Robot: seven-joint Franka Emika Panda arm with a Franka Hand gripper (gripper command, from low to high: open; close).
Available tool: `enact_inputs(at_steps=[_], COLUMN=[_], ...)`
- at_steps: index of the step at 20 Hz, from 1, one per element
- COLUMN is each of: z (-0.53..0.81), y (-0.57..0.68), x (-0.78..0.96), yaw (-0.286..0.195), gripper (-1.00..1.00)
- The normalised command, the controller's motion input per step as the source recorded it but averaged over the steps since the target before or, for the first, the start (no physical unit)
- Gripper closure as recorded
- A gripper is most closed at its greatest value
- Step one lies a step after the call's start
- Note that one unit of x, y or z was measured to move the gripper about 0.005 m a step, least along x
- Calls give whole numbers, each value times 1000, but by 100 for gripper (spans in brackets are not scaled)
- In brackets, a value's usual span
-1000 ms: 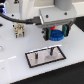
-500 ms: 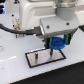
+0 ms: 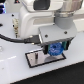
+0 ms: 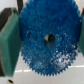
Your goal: Insert the blue gear onto the right peg, followed by the red gear
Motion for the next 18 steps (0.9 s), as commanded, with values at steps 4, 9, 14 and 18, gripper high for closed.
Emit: enact_inputs(at_steps=[4,9,14,18], z=[167,333,82,-117], y=[-6,0,-86,-139], x=[19,33,91,102], yaw=[0,0,0,0], gripper=[100,100,100,100])
